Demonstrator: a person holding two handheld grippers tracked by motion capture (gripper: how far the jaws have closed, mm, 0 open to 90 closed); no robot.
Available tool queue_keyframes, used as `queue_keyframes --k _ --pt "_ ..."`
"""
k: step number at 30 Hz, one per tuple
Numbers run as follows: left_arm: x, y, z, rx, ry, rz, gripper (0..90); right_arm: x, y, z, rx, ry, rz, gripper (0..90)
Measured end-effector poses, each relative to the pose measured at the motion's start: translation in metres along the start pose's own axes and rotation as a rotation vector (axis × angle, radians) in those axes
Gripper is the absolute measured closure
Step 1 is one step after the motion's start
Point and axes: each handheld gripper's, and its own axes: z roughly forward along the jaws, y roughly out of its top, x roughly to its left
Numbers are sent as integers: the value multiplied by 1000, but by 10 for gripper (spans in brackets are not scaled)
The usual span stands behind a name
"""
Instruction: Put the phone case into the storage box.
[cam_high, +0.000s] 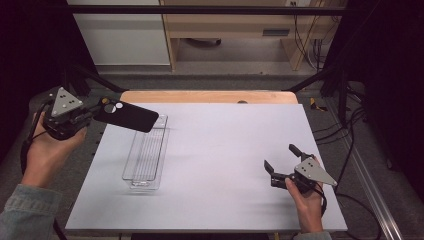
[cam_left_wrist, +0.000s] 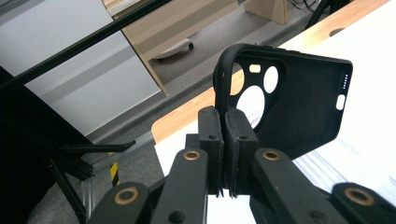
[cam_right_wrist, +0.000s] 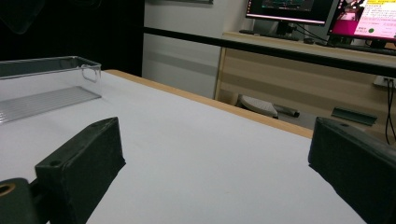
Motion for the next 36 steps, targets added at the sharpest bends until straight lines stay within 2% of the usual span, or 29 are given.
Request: queue_keyframes --k 6,22,26,36 --pt "1 -2 1 13 -1 11 859 0 0 0 0 0 -1 36" --pt "0 -5 15 74 -9 77 859 1 -2 2 10 5 -9 39" --pt "-2 -6 20 80 -14 82 859 1 -2 2 11 6 -11 41" --pt "-10 -4 37 114 -34 128 859 2 -3 2 12 5 -15 32"
